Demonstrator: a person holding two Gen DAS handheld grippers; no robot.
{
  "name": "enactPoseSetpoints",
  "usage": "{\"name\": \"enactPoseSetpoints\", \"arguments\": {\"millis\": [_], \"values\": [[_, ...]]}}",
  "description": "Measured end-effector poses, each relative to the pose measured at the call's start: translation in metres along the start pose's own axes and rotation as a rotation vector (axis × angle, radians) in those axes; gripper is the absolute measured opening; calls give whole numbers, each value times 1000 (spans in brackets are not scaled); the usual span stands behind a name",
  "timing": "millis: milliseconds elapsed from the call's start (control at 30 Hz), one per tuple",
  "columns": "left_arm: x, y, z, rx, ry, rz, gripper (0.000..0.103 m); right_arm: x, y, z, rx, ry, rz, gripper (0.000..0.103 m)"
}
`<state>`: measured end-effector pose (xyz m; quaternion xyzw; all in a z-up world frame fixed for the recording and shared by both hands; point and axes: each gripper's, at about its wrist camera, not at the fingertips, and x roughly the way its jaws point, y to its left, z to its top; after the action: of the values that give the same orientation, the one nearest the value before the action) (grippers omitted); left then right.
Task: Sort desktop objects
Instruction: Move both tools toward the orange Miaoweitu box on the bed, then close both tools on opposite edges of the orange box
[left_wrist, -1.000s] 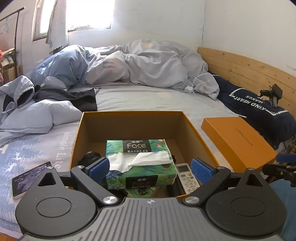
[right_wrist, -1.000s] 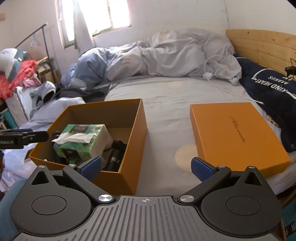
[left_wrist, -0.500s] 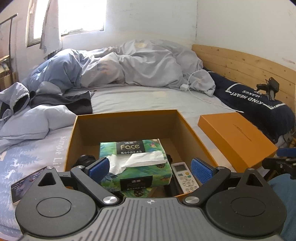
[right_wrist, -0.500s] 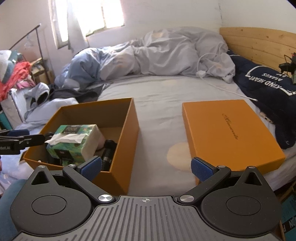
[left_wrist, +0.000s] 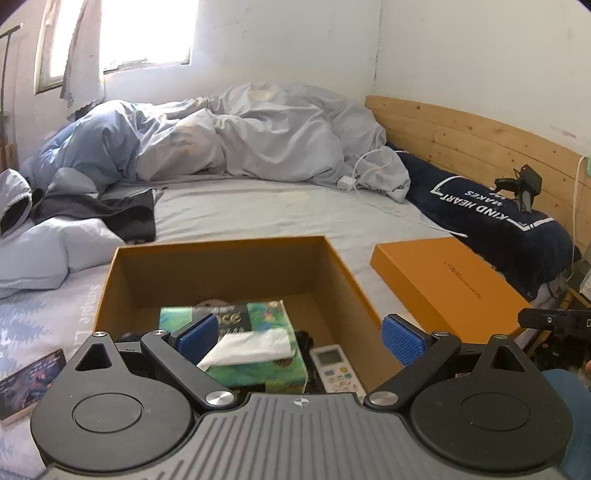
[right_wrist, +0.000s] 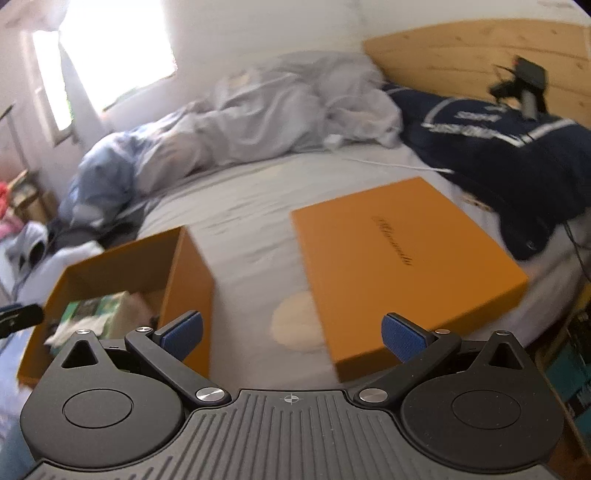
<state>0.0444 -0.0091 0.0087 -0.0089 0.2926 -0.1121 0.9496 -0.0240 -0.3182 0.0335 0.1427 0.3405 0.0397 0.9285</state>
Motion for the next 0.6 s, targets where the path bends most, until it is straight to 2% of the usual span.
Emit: {"name": "enactPoseSetpoints", "arguments": {"millis": [267,600], "values": [[25,-22,26,54,-1,-26,100,9,-39,4,93,-26,-63,103],[71,-72,66,187,-2,-112,100,24,-79,-1,263,-17,-153,103]]}}
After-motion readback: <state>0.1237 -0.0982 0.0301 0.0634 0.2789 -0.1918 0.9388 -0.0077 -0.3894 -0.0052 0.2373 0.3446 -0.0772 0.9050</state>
